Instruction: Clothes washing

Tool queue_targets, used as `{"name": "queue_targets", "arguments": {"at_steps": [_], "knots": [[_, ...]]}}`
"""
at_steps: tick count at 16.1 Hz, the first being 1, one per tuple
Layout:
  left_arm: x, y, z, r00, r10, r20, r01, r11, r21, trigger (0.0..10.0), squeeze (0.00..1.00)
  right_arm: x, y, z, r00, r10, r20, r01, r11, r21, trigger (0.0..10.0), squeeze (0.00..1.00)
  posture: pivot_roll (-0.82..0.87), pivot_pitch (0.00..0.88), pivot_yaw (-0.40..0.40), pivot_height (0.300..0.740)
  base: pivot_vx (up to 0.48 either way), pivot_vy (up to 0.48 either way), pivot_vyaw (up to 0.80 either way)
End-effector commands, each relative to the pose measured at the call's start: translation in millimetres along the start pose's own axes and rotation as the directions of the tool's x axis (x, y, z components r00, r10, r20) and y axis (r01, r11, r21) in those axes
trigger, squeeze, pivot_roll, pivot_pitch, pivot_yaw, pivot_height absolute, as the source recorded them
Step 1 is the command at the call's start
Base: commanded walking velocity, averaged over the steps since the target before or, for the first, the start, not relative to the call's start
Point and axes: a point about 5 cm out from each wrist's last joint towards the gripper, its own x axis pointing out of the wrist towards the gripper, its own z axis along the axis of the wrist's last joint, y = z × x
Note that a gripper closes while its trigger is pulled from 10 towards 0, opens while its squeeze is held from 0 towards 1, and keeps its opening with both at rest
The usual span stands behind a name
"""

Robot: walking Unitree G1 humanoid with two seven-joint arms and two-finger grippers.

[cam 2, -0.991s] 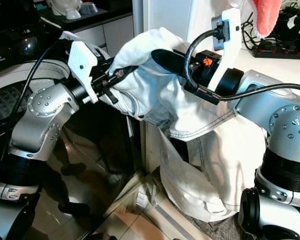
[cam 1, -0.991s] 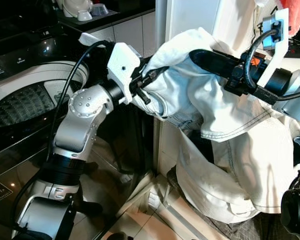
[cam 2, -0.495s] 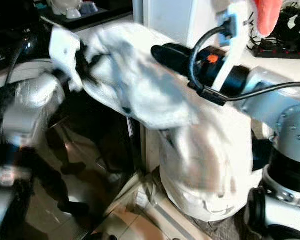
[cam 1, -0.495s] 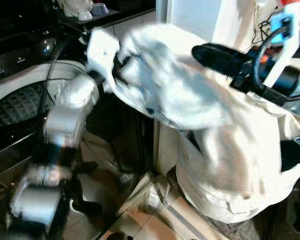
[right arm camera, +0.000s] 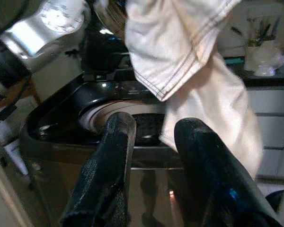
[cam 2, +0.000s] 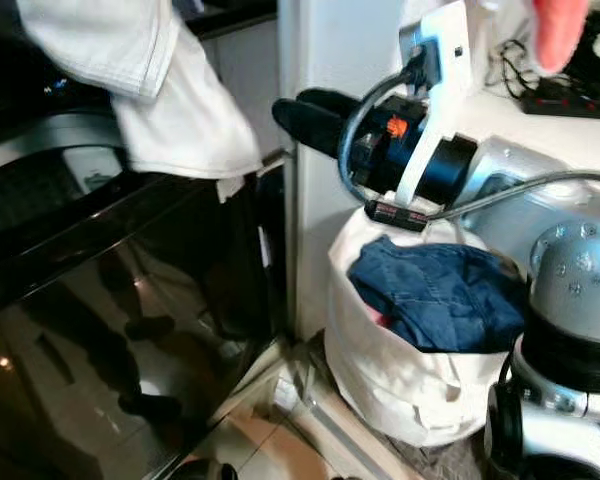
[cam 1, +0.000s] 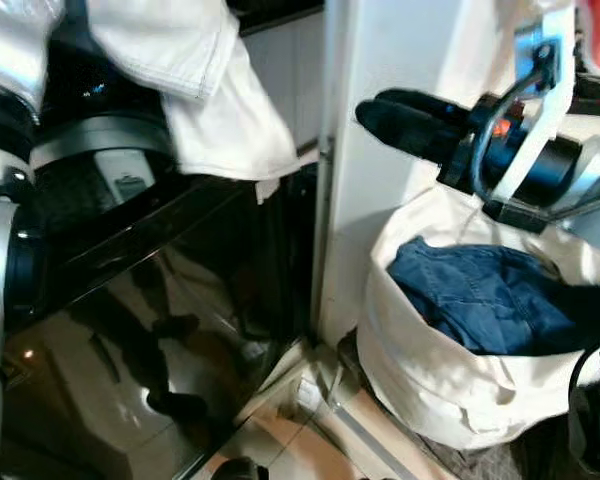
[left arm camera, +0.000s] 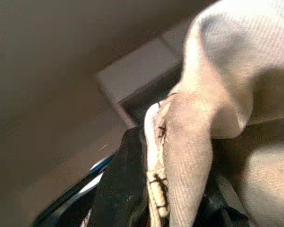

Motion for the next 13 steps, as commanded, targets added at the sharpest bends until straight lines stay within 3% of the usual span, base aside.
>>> {"name": "queue_targets", "arguments": {"at_steps": [1, 2, 3, 4, 5, 6, 7, 8, 13], "knots": [[5.6, 7.7, 8, 0.998, 0.055, 0.033, -0.056, 0.997, 0.052, 0.0, 0.00, 2.2, 6.2, -4, 1.000, 0.017, -0.009, -0.017, 1.000, -0.006, 10.0, 0.00, -0.06, 0.000, 0.054, 0.740, 0.000, 0.000, 0.00], [-3.5, -18.2, -7, 0.997, -0.060, -0.058, 0.065, 0.995, 0.076, 8.5, 0.00, 5.1, 9.3, -10, 0.999, 0.026, -0.027, -0.026, 1.000, 0.005, 10.0, 0.00, -0.05, 0.000, 0.043, 0.740, 0.000, 0.000, 0.00], [-23.8, -57.1, -28, 0.943, -0.260, -0.205, 0.259, 0.965, -0.036, 10.0, 0.00, 8.5, 12.1, -18, 0.998, 0.034, -0.058, -0.033, 0.999, 0.016, 10.0, 0.00, -0.05, 0.000, 0.038, 0.740, 0.000, 0.000, 0.00], [-35.8, -75.1, -36, 0.898, -0.359, -0.255, 0.343, 0.933, -0.106, 10.0, 0.00, 10.0, 13.1, -22, 0.997, 0.035, -0.072, -0.034, 0.999, 0.020, 10.0, 0.00, -0.05, 0.000, 0.036, 0.740, 0.000, 0.000, 0.00], [-55.2, -97.9, -49, 0.826, -0.465, -0.319, 0.424, 0.885, -0.193, 10.0, 0.00, 12.9, 15.3, -27, 0.995, 0.038, -0.091, -0.036, 0.999, 0.028, 10.0, 0.00, -0.05, 0.000, 0.036, 0.740, 0.000, 0.000, 0.00], [-63.1, -105.4, -54, 0.799, -0.492, -0.345, 0.440, 0.870, -0.221, 10.0, 0.00, 14.1, 16.5, -29, 0.994, 0.041, -0.097, -0.038, 0.999, 0.032, 10.0, 0.00, -0.05, 0.000, 0.036, 0.740, 0.000, 0.000, 0.00], [-82.4, -117.3, -72, 0.734, -0.510, -0.448, 0.449, 0.860, -0.244, 10.0, 0.00, 17.3, 21.8, -35, 0.992, 0.049, -0.116, -0.045, 0.998, 0.037, 10.0, 0.00, -0.07, 0.000, 0.046, 0.740, 0.000, 0.000, 0.00], [-88.0, -118.5, -79, 0.712, -0.506, -0.486, 0.454, 0.861, -0.230, 10.0, 1.00, 17.6, 25.1, -38, 0.991, 0.051, -0.125, -0.047, 0.998, 0.036, 10.0, 0.00, -0.07, 0.000, 0.051, 0.740, 0.000, 0.000, 0.00], [-80.6, -109.9, -79, 0.669, -0.547, -0.503, 0.420, 0.837, -0.351, 10.0, 1.00, 14.7, 25.9, -42, 0.990, 0.037, -0.133, -0.031, 0.998, 0.047, 10.0, 0.00, -0.06, 0.000, 0.048, 0.740, 0.000, 0.000, 0.00]]}}
